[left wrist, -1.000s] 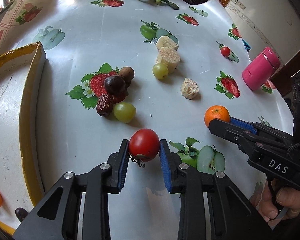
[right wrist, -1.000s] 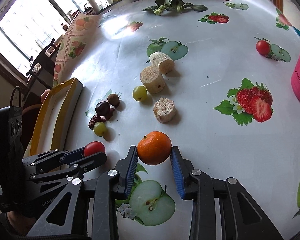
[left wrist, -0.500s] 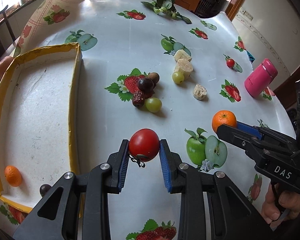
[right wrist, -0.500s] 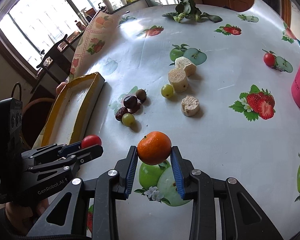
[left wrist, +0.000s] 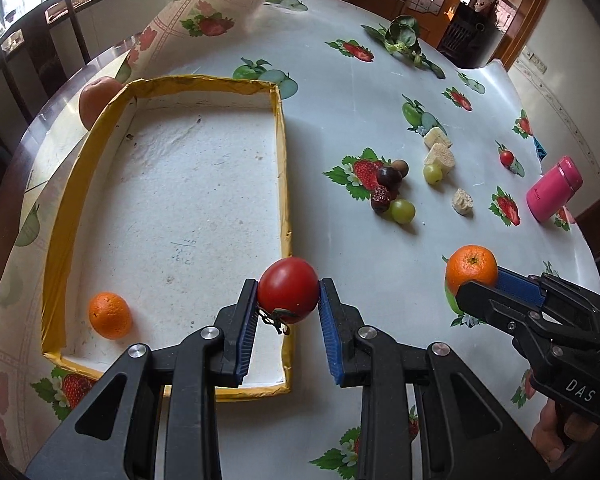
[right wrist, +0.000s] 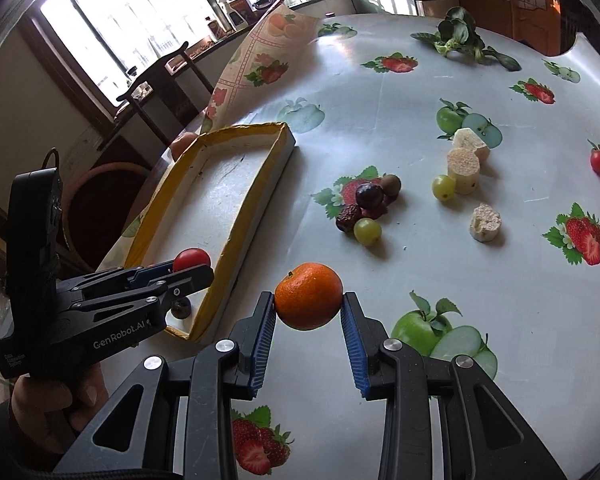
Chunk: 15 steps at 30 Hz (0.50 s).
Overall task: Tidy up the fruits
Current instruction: 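Carry the tomato with the left gripper while the right gripper carries the orange to the tray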
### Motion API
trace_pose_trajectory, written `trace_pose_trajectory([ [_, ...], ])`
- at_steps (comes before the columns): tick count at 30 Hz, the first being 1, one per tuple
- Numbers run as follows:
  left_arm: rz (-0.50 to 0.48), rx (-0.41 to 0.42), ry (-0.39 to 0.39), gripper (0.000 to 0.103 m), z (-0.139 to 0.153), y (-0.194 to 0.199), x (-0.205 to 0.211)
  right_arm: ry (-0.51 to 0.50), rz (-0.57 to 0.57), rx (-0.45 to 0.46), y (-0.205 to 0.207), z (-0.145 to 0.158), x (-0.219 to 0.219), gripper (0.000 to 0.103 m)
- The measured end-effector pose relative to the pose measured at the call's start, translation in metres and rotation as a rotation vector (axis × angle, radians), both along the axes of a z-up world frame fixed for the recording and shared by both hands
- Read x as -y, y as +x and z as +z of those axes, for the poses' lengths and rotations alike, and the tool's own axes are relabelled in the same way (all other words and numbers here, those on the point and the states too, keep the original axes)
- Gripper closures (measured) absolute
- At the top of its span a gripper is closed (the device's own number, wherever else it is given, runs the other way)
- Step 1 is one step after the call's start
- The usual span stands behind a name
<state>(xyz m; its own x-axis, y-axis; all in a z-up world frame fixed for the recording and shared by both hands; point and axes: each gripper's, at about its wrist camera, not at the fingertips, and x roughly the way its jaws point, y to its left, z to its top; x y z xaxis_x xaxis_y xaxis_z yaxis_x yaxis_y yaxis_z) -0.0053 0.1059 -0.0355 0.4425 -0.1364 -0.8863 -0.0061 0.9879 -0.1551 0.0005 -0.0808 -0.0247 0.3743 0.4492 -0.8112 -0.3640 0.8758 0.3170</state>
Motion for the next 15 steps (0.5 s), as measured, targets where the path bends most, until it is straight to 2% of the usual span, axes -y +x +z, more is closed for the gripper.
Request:
trace_pose_trajectory([
  [15,0.103,-0.002,-0.010,0.076,-0.003,-0.003,-0.059,-0.003,0.124,0.008,-0.008,0.001,-0.074,0.069],
])
